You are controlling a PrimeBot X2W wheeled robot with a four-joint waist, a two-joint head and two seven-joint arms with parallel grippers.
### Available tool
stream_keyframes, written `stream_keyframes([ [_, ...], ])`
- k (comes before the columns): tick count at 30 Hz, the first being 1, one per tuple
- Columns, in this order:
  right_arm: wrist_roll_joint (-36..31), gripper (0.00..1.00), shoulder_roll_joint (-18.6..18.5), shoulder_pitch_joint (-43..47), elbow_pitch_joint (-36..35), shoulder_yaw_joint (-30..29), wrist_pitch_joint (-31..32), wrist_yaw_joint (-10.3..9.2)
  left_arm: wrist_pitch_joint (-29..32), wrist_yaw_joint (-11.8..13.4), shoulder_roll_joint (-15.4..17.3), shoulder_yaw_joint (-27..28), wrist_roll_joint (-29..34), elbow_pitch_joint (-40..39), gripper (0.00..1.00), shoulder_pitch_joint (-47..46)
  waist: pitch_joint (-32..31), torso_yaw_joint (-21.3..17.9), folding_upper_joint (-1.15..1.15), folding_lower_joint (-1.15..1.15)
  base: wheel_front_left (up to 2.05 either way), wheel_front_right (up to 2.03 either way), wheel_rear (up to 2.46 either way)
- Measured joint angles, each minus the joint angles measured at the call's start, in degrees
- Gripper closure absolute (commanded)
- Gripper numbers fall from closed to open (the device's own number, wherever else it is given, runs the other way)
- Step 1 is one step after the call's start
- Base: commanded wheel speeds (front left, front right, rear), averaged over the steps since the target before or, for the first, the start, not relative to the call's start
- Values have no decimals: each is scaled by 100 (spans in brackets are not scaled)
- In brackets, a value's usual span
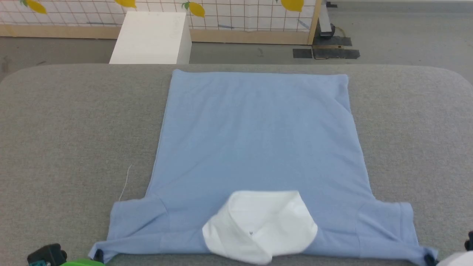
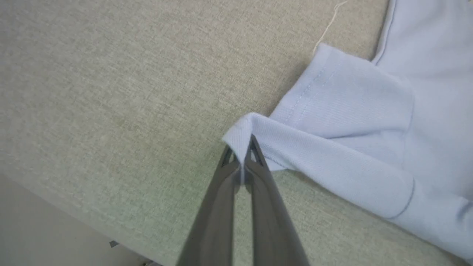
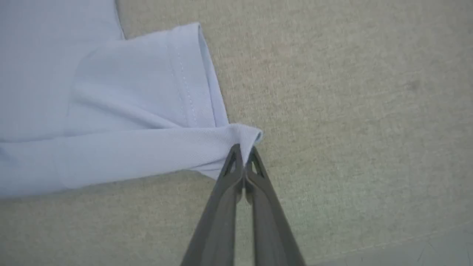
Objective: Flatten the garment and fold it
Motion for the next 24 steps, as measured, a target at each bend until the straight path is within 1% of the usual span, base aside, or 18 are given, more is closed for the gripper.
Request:
stream_keyframes([
  [3, 90, 100, 12, 124, 281, -79, 122, 1, -114, -9, -56, -14, -48, 178, 100, 62, -26, 62, 0, 0, 0, 0, 0],
  [9, 375, 100, -47, 144, 660, 75, 48, -2, -341, -243, -143, -113, -163, 408, 100, 42, -72, 140, 0, 0, 0, 0, 0],
  [10, 391, 87, -52, 143, 679, 90, -19, -2, -396, -275, -146, -120, -168, 427, 100, 35, -78, 151, 0, 0, 0, 0, 0],
  [11, 416, 0, -55, 140, 701, 118, -104, -4, -452, -322, -146, -132, -168, 441, 100, 30, -84, 163, 0, 0, 0, 0, 0],
  [13, 466, 0, -56, 138, 684, 187, -276, -4, -516, -409, -146, -154, -169, 449, 100, 21, -96, 180, 0, 0, 0, 0, 0],
  [16, 466, 0, -10, 107, 460, 360, -659, -3, -609, -502, -136, -209, -163, 428, 100, -27, -91, 214, 0, 0, 0, 0, 0],
  [20, 623, 0, 0, -214, 26, 385, -1379, -3, -688, -560, -143, -271, -168, 311, 100, -185, -39, 309, 0, 0, 0, 0, 0],
  [24, 283, 0, 2, -841, -198, 433, -1934, -3, -699, -610, -147, -407, -144, 201, 100, -364, 85, 430, 0, 0, 0, 0, 0],
])
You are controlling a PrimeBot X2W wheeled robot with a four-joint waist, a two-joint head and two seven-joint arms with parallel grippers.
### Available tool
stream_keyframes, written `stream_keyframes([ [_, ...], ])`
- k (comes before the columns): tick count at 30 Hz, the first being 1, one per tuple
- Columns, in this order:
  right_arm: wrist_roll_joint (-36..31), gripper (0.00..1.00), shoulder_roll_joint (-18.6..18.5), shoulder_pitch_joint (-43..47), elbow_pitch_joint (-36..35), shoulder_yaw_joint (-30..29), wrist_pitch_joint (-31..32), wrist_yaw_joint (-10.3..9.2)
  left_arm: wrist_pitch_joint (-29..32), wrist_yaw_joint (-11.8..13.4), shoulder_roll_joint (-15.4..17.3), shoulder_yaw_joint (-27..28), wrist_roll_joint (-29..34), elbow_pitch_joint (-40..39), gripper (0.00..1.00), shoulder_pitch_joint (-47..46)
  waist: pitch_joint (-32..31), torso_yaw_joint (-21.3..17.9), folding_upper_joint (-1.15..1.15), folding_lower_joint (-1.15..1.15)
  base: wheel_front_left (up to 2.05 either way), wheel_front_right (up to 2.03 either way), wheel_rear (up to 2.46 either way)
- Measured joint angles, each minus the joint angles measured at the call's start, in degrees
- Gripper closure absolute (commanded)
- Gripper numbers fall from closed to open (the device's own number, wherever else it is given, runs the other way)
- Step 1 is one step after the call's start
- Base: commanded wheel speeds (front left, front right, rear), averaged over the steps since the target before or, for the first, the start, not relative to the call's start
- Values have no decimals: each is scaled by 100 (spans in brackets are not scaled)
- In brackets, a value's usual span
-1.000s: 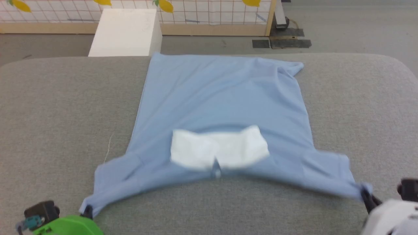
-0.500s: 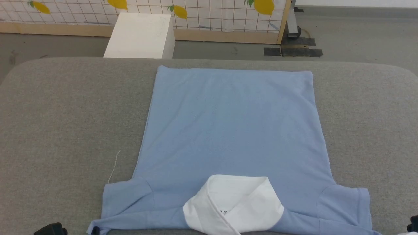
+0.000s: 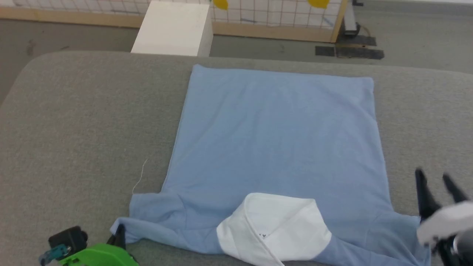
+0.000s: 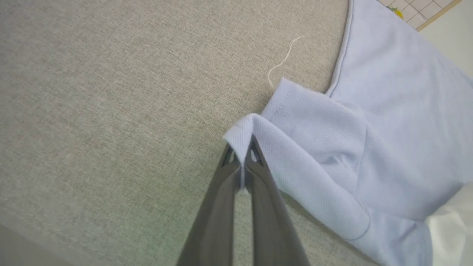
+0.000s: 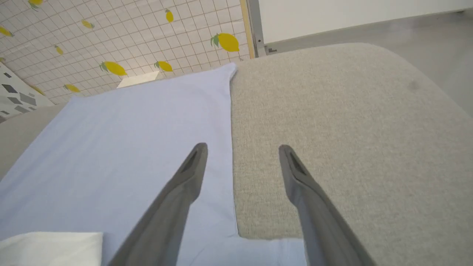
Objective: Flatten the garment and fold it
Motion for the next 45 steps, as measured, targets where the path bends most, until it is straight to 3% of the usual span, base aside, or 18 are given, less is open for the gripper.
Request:
stream_keyframes([
  [3, -247, 0, -34, -641, 74, 29, -378, 0, -9, -45, -49, -143, 29, -54, 100, -122, 110, 112, 0, 0, 0, 0, 0],
  [7, -342, 0, -376, -1610, 621, 38, -682, 0, -24, -132, -85, -385, 102, -81, 100, -339, 265, 319, 0, 0, 0, 0, 0],
  [13, -441, 0, -888, -3095, 1791, -219, -372, 0, -68, -248, -191, -657, 227, -219, 100, -641, 593, 681, 0, 0, 0, 0, 0],
  [19, -868, 0, -1390, -4414, 2689, -614, 778, 0, -205, -308, -304, -854, 243, -303, 100, -857, 1099, 995, 0, 0, 0, 0, 0],
  [24, -1367, 0, -1638, -5162, 2859, -1029, 2007, 0, -347, -394, -427, -1015, 224, -289, 100, -1039, 1563, 1240, 0, 1, 0, 0, 0],
  [34, -2040, 0, -1473, -5641, 2477, -1366, 4077, 0, -642, -501, -470, -1066, 99, -136, 100, -1229, 2416, 1599, 0, 1, 0, 0, 0],
  [35, -2080, 4, -1437, -5639, 2414, -1369, 4248, 0, -666, -504, -474, -1067, 86, -129, 100, -1251, 2476, 1620, 0, 1, 0, 0, 0],
  [36, -2127, 53, -1411, -5624, 2327, -1352, 4376, 0, -692, -505, -477, -1067, 78, -127, 100, -1265, 2525, 1635, 0, 1, 0, 0, 0],
  [38, -2160, 78, -1390, -5579, 2141, -1356, 4472, 0, -715, -506, -478, -1063, 74, -111, 100, -1304, 2566, 1647, 0, 1, 0, 0, 0],
  [39, -2145, 100, -1367, -5523, 2045, -1365, 4444, 0, -715, -506, -476, -1060, 74, -89, 100, -1314, 2557, 1648, 0, 1, 0, 0, 0],
  [41, -2052, 100, -1293, -5349, 1904, -1397, 4272, 0, -739, -508, -476, -1056, 69, -31, 100, -1330, 2510, 1647, 0, 1, 0, 0, 0],
  [45, -1742, 100, -1285, -4695, 1659, -1318, 3294, 0, -734, -508, -452, -1036, 57, 103, 100, -1330, 2316, 1626, 0, 1, 0, 0, 0],
])
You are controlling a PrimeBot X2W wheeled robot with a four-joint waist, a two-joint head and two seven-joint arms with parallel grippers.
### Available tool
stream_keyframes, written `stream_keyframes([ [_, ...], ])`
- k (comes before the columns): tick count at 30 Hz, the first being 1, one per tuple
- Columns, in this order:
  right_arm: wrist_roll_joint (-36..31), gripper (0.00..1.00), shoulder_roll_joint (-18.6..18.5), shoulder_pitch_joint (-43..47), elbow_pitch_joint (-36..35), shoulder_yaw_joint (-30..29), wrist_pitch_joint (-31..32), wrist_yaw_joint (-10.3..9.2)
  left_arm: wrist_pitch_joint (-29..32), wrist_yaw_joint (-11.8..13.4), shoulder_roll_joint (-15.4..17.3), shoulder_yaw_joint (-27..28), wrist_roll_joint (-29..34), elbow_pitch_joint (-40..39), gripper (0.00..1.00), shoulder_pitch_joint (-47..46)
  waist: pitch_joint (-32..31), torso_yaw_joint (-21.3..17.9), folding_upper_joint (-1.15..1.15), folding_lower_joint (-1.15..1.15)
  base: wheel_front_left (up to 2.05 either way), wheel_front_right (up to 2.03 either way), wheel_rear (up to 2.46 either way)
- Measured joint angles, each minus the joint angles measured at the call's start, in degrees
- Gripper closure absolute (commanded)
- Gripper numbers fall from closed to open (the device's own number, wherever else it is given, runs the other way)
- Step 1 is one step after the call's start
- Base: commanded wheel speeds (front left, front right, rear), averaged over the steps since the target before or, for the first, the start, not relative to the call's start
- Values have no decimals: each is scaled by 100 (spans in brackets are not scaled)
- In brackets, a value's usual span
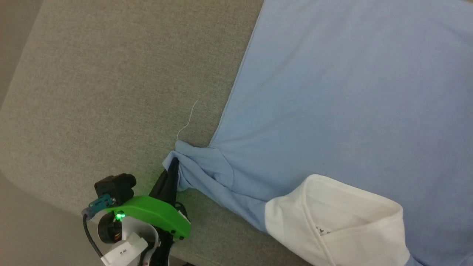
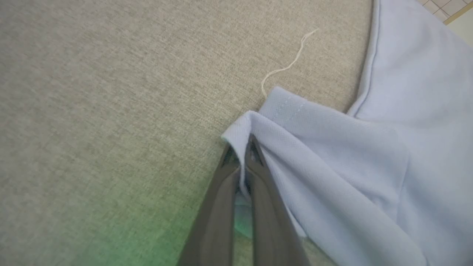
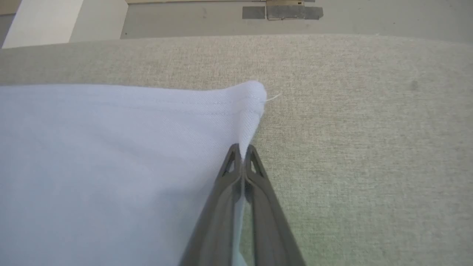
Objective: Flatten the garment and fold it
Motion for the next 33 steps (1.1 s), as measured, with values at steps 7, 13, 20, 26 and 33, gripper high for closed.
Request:
stream_keyframes([
  [7, 619, 100, 267, 1336, -266, 69, -1891, 1, 151, 113, 202, 133, -35, 104, 100, 299, -577, -187, 0, 0, 0, 0, 0],
  [13, 684, 100, 788, 2582, -477, -94, -3008, 1, 403, 268, 466, 274, -64, -8, 100, 779, -1186, -500, 0, 0, 0, 0, 0],
  [20, 853, 100, 1220, 3695, -795, -264, -3272, 1, 639, 411, 669, 386, -92, -280, 100, 1134, -1754, -1027, 0, -1, 0, 0, 0],
  [26, 1062, 100, 1274, 4386, -643, -444, -2722, 1, 717, 480, 721, 405, -98, -430, 100, 1255, -2116, -1423, 0, -1, 0, 0, 0],
  [33, 1136, 100, 1274, 4718, 30, -465, -1625, 3, 793, 487, 737, 365, -129, -504, 100, 1332, -2406, -1691, 0, -1, 0, 0, 0],
])
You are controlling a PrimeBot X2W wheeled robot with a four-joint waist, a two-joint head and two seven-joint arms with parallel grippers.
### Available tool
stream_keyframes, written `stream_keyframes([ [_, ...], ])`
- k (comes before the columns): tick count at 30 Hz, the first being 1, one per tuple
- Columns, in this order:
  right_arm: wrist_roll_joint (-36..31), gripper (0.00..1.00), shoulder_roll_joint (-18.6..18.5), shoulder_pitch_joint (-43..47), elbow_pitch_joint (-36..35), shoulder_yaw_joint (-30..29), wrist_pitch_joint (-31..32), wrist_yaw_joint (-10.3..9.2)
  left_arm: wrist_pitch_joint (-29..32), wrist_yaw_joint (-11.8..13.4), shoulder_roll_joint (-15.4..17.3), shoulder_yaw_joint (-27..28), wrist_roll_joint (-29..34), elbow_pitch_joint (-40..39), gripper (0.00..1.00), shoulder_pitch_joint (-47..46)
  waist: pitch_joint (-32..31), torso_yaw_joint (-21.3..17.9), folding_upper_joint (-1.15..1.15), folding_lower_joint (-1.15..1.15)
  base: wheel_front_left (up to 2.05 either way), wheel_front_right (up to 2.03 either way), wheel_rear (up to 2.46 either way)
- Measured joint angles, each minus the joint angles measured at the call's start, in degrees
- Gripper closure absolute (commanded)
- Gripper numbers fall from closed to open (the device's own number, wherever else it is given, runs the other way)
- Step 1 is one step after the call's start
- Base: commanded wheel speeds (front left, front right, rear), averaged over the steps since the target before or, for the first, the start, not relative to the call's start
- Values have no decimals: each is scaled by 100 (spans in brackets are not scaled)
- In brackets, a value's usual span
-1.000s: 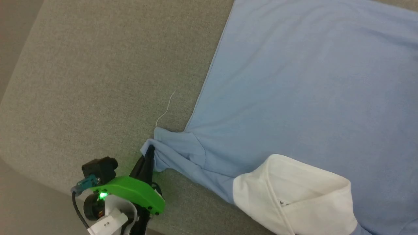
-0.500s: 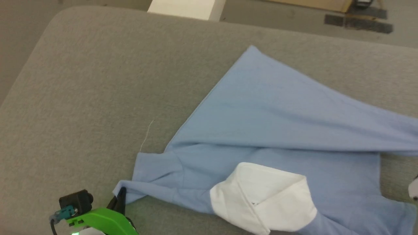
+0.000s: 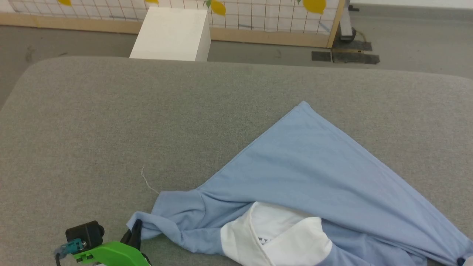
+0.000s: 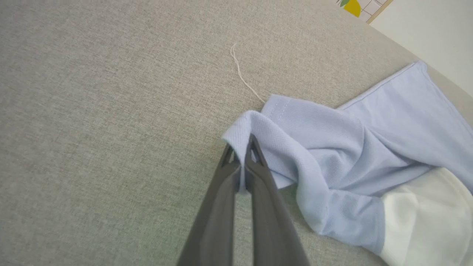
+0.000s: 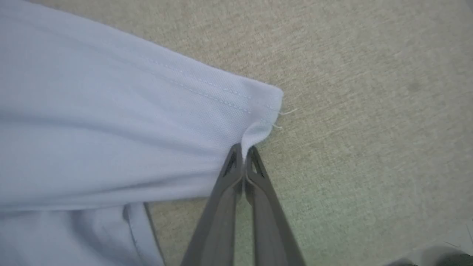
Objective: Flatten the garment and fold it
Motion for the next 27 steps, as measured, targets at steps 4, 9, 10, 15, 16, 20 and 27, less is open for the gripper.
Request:
stream_keyframes([
  [4, -85, 55, -32, 4, -79, 41, 416, 0, 29, 0, 8, -30, 0, -3, 100, 7, -57, -10, 0, 0, 0, 0, 0],
  [9, -292, 0, 9, -45, -622, 133, -370, -2, 42, -1, 9, -85, -2, -19, 100, 4, 4, 77, 0, 0, 0, 0, 0],
  [10, -332, 0, 2, -115, -719, 189, -591, -2, 42, -1, 9, -90, -2, -19, 100, 3, 19, 93, 0, 0, 0, 0, 0],
  [15, -555, 0, -63, -768, -1011, 1012, -1701, -1, 34, -3, -2, -138, -9, -15, 100, -36, 155, 200, 0, 0, 0, 0, 0],
  [16, -564, 0, -126, -946, -973, 1202, -1884, -2, 16, -13, -5, -144, -10, -10, 100, -55, 191, 222, 0, 0, 0, 0, 0],
  [20, -397, 0, -559, -1711, -577, 2058, -2584, -2, -43, -32, -43, -185, -15, 10, 100, -227, 349, 325, 0, 0, 0, 0, 0],
  [27, 78, 0, -1074, -3116, 739, 3448, -2765, -2, -138, -99, -164, -305, -42, 113, 100, -482, 692, 557, 0, 0, 0, 0, 0],
])
